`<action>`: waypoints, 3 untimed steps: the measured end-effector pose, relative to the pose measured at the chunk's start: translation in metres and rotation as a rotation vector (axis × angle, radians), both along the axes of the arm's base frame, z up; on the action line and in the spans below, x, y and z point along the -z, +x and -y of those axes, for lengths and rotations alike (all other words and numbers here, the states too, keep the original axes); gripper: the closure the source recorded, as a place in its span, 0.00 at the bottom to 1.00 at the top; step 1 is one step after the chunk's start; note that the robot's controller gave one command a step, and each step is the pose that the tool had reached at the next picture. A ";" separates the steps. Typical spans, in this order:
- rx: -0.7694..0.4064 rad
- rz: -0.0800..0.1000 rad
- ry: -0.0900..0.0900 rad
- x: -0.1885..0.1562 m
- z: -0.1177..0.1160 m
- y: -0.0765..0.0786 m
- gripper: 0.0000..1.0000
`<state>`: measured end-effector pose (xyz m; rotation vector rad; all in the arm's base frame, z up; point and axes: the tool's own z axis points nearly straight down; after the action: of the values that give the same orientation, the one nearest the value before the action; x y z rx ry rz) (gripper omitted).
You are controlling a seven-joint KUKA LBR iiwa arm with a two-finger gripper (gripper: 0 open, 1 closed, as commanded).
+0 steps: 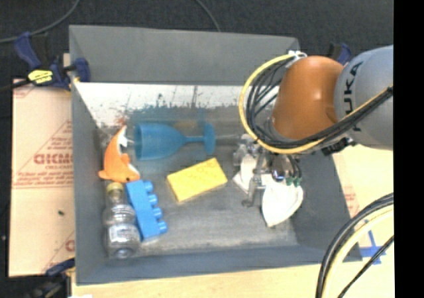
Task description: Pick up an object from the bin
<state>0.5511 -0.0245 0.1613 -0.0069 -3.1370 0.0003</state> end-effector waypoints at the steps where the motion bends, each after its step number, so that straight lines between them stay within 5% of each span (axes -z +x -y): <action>1: 0.000 0.008 -0.001 -0.005 0.000 0.002 0.00; 2: 0.153 0.013 0.000 0.045 -0.024 0.012 0.00; 3: 0.030 0.015 -0.001 0.089 -0.057 0.026 1.00</action>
Offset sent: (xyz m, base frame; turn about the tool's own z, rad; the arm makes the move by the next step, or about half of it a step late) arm 0.0124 0.0404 -0.0784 0.2329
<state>0.5775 0.0322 0.0727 -0.0538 -3.1517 0.0010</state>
